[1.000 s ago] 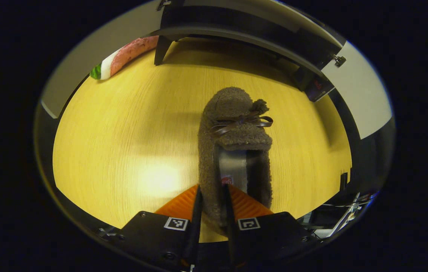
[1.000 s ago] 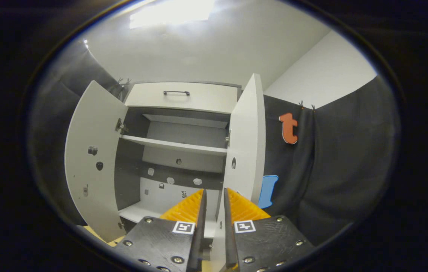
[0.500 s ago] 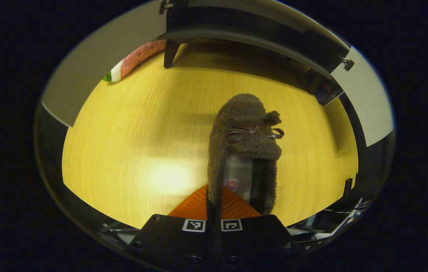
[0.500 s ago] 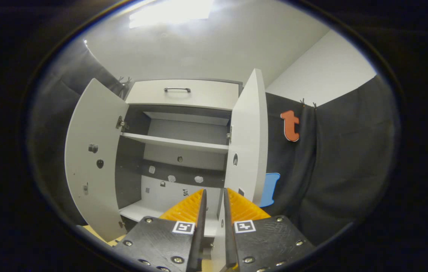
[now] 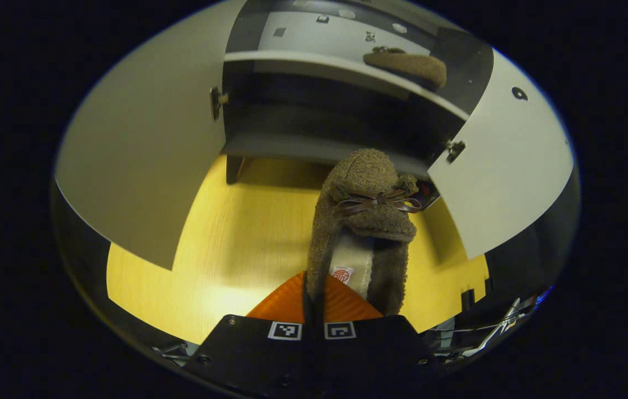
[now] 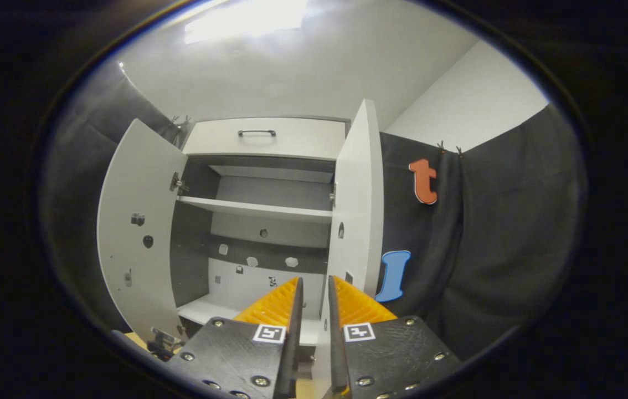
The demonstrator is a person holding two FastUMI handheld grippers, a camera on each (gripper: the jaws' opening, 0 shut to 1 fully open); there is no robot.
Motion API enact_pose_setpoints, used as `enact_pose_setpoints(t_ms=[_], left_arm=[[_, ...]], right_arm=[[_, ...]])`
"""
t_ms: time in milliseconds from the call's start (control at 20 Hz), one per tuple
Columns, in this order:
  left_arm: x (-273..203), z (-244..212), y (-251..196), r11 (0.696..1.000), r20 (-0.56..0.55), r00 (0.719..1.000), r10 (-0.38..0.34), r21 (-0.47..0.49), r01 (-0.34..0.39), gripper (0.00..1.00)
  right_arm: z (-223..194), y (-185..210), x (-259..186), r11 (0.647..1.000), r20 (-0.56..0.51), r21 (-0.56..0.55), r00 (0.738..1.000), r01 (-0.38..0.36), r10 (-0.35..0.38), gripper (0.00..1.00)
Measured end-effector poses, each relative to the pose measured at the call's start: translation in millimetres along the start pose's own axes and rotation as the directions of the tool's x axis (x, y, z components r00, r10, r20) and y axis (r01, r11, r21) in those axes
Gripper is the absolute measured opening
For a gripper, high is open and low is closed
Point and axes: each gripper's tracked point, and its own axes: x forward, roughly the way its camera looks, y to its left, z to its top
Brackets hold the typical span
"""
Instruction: Grab one shoe with the right hand and put it into the shoe cabinet, grab the other shoe with the left hand and put it into the shoe cabinet; then close the right door with the right hand and the left door with the left hand.
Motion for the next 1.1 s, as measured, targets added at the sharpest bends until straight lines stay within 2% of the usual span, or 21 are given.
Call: enact_pose_setpoints(t_ms=[250,550,700,850,1100], left_arm=[[8,0,-1,0.998,0.177,0.982,-0.061,0.024,0.057,0.01],[38,-2,3,0.993,0.364,0.924,-0.115,0.037,0.109,0.01],[39,-1,2,0.996,0.42,0.903,-0.094,0.034,0.087,0.0],[39,0,1,0.998,0.443,0.895,-0.061,0.013,0.062,0.0],[31,-4,-1,0.999,0.416,0.909,0.012,-0.047,0.009,0.0]], right_arm=[[-2,-8,-3,0.999,0.002,0.031,1.0,0.011,-0.011,0.23],[-1,-21,-8,0.997,0.011,0.064,0.999,0.031,-0.032,0.24],[-2,-25,-8,0.997,0.01,0.064,0.999,0.043,-0.043,0.23],[-1,-29,-11,0.996,0.008,0.066,0.998,0.065,-0.066,0.23],[-5,-43,-21,0.993,0.002,0.05,0.994,0.111,-0.112,0.24]])
